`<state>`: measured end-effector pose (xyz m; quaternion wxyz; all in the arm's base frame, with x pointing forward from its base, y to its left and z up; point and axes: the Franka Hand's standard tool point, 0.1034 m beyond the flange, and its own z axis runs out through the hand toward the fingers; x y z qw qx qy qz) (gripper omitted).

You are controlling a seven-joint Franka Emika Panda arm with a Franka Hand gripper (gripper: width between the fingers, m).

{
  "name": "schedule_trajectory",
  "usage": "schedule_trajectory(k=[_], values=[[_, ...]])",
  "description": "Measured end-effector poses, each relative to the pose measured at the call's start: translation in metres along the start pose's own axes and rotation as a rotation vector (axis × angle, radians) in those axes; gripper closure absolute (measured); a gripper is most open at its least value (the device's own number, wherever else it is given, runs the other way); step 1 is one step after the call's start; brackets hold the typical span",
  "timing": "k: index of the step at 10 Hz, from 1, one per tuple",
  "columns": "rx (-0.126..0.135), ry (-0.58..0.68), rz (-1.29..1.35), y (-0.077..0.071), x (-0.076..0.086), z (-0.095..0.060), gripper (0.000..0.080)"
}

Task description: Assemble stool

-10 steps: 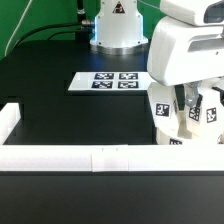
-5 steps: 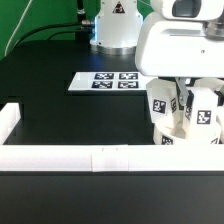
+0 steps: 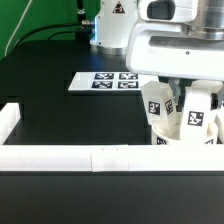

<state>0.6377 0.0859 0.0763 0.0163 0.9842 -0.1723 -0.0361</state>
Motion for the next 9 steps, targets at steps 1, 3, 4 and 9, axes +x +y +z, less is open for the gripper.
schedule_trajectory(k=[1,3,4,9], values=[[0.000,0.000,0.066,0.000,0.000,0.000,0.0462],[0.033,0.019,0.309,-0.005,0.006,0.000,0.0462],[0.046,0.019,0.428,-0.008,0.006,0.000,0.0462],[0.104,-0.003,0.792,-0.013,0.006,0.001,0.0462]])
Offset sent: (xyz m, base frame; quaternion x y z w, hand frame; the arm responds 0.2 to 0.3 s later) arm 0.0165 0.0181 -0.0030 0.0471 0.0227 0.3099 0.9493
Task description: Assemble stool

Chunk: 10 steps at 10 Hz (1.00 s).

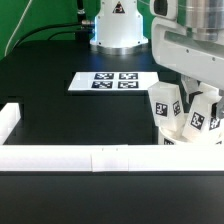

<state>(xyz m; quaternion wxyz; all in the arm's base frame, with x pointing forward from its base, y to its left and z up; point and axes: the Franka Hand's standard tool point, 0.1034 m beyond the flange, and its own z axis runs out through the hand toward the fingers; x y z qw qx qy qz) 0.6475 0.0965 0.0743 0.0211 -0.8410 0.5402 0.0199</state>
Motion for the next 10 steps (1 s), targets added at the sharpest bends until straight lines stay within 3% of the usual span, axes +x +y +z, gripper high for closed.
schedule_trajectory(k=[3,4,6,7,8,9,10], values=[[0.001,0.000,0.197,0.000,0.000,0.000,0.0462],[0.014,0.002,0.344,-0.002,0.003,0.000,0.0462],[0.008,-0.001,0.573,-0.003,0.002,0.001,0.0462],[0.030,-0.010,0.731,-0.003,-0.001,0.002,0.0462],[0.085,-0.011,0.846,-0.003,-0.005,0.002,0.0462],[0.162,-0.016,0.854,-0.001,-0.008,0.002,0.0462],[0.161,-0.027,0.884,-0.001,-0.011,0.002,0.0462]])
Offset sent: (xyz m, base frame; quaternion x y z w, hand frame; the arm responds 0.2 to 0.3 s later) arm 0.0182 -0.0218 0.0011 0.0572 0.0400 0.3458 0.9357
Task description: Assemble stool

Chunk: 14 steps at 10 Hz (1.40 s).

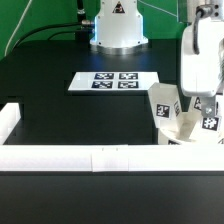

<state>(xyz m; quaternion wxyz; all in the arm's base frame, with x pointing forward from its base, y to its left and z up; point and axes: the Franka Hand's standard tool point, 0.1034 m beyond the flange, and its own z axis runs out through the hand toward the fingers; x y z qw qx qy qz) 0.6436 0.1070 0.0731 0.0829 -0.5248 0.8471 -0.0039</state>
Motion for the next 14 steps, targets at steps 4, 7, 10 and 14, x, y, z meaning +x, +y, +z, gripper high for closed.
schedule_trajectory(k=[4,7,10,14], values=[[-0.010,-0.036,0.078,0.0025,-0.0047,0.0008,0.0462],[0.076,-0.124,0.272,0.0026,-0.0075,0.0010,0.0462],[0.153,-0.164,0.351,0.0038,-0.0077,-0.0005,0.0462],[0.148,-0.155,0.265,0.0053,-0.0087,-0.0001,0.0192]])
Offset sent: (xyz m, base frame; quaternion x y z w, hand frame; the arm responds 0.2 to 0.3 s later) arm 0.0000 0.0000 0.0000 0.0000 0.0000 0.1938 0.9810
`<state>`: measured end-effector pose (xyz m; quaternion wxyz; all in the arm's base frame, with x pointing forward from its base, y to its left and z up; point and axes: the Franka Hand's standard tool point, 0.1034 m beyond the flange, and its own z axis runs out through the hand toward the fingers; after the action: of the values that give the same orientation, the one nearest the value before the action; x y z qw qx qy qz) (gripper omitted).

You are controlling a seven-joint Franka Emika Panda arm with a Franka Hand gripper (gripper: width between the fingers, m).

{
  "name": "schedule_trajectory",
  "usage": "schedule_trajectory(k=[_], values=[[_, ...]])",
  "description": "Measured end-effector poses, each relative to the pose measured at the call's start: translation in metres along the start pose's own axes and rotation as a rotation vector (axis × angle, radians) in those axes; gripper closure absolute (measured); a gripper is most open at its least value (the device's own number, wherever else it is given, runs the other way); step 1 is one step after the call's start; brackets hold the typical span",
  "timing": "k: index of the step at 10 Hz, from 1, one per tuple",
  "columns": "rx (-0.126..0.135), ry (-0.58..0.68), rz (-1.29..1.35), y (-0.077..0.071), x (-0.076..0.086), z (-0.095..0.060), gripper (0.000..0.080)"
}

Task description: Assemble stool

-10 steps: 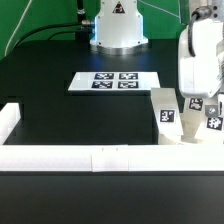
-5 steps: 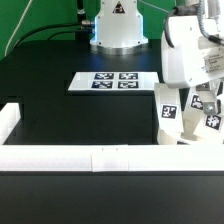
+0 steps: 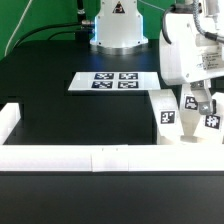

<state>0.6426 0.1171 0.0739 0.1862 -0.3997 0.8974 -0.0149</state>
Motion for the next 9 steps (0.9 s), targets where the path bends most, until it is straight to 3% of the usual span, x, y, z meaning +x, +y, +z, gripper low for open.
schedule_trajectory(k=[1,3,5,9], values=[[-0.039,-0.001,-0.074,0.005,-0.004,-0.002,0.0157],[-0.038,-0.012,-0.325,0.005,-0.015,-0.011,0.0152],[-0.073,-0.014,-0.589,0.013,-0.030,-0.023,0.0150],[-0.071,-0.006,-0.825,0.010,-0.027,-0.021,0.0150]])
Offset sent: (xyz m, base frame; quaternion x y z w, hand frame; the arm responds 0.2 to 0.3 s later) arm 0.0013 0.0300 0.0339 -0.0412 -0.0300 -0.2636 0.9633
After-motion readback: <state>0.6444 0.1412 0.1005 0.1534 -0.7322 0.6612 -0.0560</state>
